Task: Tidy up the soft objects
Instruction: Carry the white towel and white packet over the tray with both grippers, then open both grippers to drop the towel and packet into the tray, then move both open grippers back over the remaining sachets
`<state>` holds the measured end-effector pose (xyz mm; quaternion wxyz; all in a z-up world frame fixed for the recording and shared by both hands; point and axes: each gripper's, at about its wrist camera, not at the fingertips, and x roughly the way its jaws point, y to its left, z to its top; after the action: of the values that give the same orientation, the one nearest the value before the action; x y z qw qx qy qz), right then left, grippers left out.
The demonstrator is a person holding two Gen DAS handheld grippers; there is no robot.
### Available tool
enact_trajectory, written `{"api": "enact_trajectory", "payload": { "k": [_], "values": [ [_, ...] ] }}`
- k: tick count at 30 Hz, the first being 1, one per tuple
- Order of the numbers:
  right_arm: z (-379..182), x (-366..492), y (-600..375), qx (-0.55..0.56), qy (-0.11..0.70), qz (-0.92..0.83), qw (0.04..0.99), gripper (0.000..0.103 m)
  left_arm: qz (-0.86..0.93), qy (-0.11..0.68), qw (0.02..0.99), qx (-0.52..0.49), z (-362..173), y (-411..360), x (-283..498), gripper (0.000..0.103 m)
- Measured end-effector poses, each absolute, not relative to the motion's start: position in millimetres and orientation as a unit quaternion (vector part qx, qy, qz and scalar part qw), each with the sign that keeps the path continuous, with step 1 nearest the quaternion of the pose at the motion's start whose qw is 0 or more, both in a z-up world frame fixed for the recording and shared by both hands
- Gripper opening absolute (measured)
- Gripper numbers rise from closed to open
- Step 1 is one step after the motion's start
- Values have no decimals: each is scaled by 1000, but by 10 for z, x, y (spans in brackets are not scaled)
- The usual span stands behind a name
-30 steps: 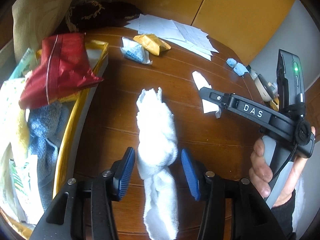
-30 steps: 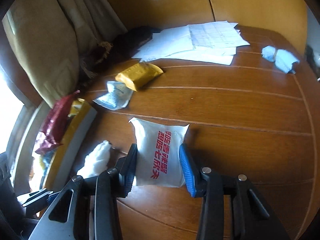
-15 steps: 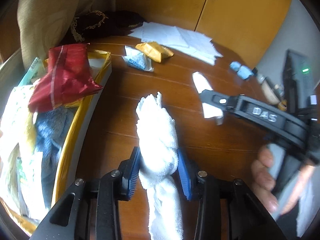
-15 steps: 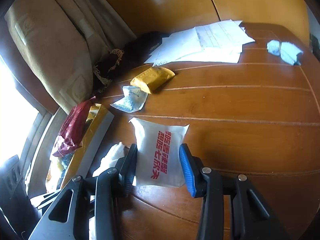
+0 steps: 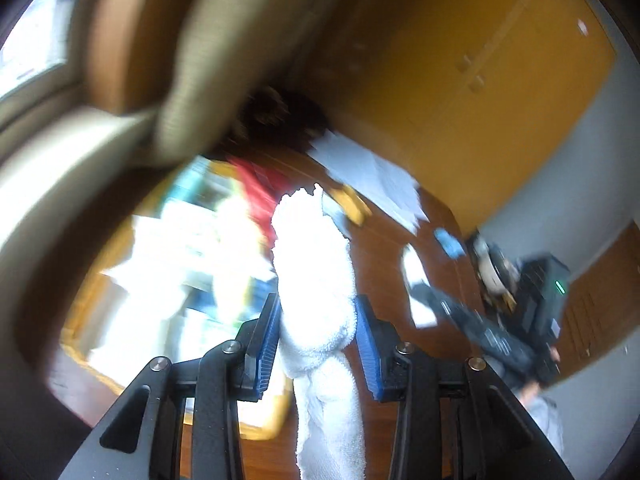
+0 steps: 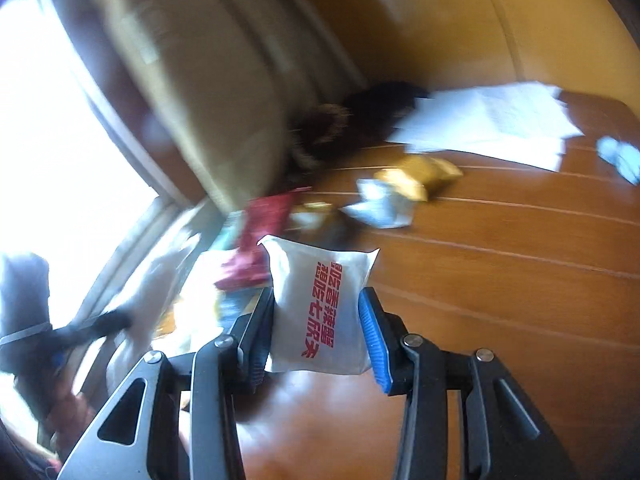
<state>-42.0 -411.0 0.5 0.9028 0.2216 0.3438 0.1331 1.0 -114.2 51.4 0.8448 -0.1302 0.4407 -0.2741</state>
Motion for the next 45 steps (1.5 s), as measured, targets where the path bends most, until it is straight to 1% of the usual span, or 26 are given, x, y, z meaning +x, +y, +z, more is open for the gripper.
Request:
{"api": "enact_trajectory", "payload": {
  "k": [4,10,16,20,23,26,27,28,30,31,33,38,42,45],
  "values": [
    [105,-415,-3428,180,354,182,900,41,-231,433,859,-147,488,-789,167,37],
    [-1,-219,-2618,114,386,219,889,41,-199,434,866,-150,351,-532,372,37],
    [-117,-70,-2348,95,405,212,885,41,-201,444,859,-155,199,-441,560,37],
    [-180,-21,-2207,59,412,197,888,42,-206,453,854,-153,30,-473,695,38],
    [-235,12,-2145,35,412,187,891,44,-215,455,853,-135,-135,-528,769,38],
    [-273,20,-2104,23,413,187,891,47,-216,449,858,-122,-220,-554,794,41],
    [-276,-6,-2099,21,412,189,891,49,-220,450,857,-121,-224,-551,784,42],
    [-272,-21,-2106,21,409,189,892,53,-228,448,856,-122,-220,-545,762,49],
    [-251,-50,-2132,27,405,190,894,57,-239,441,856,-123,-170,-511,711,58],
    [-236,-67,-2148,31,402,194,894,61,-240,434,859,-125,-138,-485,689,62],
    [-208,-88,-2175,40,398,199,895,64,-238,422,865,-131,-87,-440,672,67],
    [-140,-133,-2195,46,391,199,898,64,-178,423,883,-97,-129,-448,673,67],
    [-81,-159,-2262,54,385,198,900,64,-194,413,880,-131,-44,-381,554,67],
    [-22,-240,-2409,67,378,186,904,64,-197,398,886,-129,70,-453,452,67]
  ]
}}
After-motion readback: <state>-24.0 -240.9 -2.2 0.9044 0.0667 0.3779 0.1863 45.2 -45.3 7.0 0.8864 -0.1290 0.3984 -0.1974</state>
